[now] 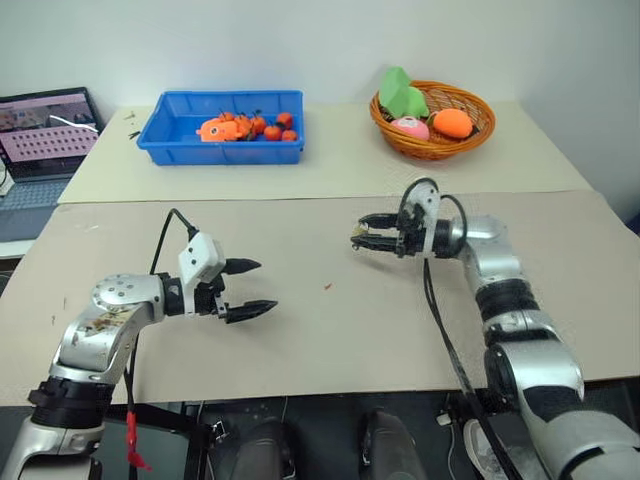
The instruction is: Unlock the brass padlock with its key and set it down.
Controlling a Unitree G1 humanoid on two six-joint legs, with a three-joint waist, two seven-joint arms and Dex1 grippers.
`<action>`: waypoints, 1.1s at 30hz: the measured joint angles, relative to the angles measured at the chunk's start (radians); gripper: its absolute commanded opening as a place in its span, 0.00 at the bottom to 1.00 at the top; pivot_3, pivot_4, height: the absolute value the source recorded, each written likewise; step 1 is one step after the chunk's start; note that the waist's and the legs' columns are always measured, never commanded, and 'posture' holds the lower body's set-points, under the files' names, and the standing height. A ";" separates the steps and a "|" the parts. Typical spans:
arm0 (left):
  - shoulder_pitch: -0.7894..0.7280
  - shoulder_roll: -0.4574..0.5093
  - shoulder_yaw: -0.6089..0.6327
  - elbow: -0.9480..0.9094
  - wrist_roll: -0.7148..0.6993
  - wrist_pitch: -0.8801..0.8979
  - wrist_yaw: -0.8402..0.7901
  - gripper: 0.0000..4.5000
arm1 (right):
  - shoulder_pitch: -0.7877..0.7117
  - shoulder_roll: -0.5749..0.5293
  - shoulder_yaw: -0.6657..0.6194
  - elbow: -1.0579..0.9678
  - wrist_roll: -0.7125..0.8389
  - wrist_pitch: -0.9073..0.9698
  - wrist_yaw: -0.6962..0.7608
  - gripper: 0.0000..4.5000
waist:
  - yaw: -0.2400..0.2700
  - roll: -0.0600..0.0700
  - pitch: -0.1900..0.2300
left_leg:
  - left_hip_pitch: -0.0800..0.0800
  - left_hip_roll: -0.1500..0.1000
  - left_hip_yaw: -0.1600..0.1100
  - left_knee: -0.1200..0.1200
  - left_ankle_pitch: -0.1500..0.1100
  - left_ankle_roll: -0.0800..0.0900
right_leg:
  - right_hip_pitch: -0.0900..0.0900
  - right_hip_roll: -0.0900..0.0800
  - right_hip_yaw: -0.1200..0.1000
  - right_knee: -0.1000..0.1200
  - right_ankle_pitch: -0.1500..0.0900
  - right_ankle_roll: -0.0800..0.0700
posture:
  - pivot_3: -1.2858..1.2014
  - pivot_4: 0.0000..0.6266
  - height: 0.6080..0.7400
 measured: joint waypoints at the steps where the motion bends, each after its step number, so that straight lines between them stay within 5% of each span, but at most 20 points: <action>1: -0.003 -0.001 0.001 0.005 0.000 0.000 0.001 1.00 | 0.038 -0.005 0.006 -0.114 0.027 0.062 0.005 0.42 | 0.004 0.000 0.000 | 0.000 0.000 0.000 0.000 0.000 0.000 | 0.000 0.000 0.000 0.000 0.000 0.000 | 0.52 0.24 0.43; 6: -0.028 -0.001 0.001 0.043 0.002 0.000 0.003 1.00 | 0.123 -0.004 0.093 -0.441 0.102 0.236 0.012 0.42 | 0.009 0.000 0.000 | 0.001 0.000 0.000 0.001 0.000 0.000 | 0.001 0.000 -0.001 0.000 0.000 0.000 | 0.52 0.24 0.43; 11: -0.071 0.012 0.008 0.078 0.002 0.000 0.003 1.00 | 0.134 0.043 0.314 -0.468 0.069 0.176 0.111 0.42 | 0.007 0.000 0.000 | 0.000 -0.001 -0.001 0.000 0.000 0.000 | 0.000 0.000 -0.001 -0.001 0.000 0.000 | 0.52 0.24 0.43; 20: 0.040 0.075 0.082 -0.012 -0.018 0.031 0.003 1.00 | -0.013 0.109 0.498 -0.010 -0.112 -0.288 0.244 0.42 | 0.006 -0.003 0.002 | 0.000 -0.001 -0.001 0.001 0.000 0.000 | 0.000 0.000 -0.001 0.000 0.000 0.000 | 0.52 0.24 0.43; 32: 0.115 0.105 0.149 -0.100 -0.045 0.094 0.022 1.00 | -0.244 0.218 0.448 0.517 -0.195 -0.605 0.147 0.42 | 0.006 -0.003 0.002 | 0.001 0.000 -0.001 0.002 0.000 -0.001 | 0.001 0.000 -0.001 0.002 0.000 0.000 | 0.52 0.24 0.43; 33: 0.114 0.106 0.149 -0.100 -0.045 0.095 0.021 1.00 | -0.243 0.221 0.439 0.526 -0.195 -0.608 0.142 0.53 | 0.006 -0.003 0.002 | 0.001 0.000 -0.001 0.002 0.000 -0.001 | 0.000 0.000 -0.001 0.002 0.000 0.000 | 0.52 0.24 0.43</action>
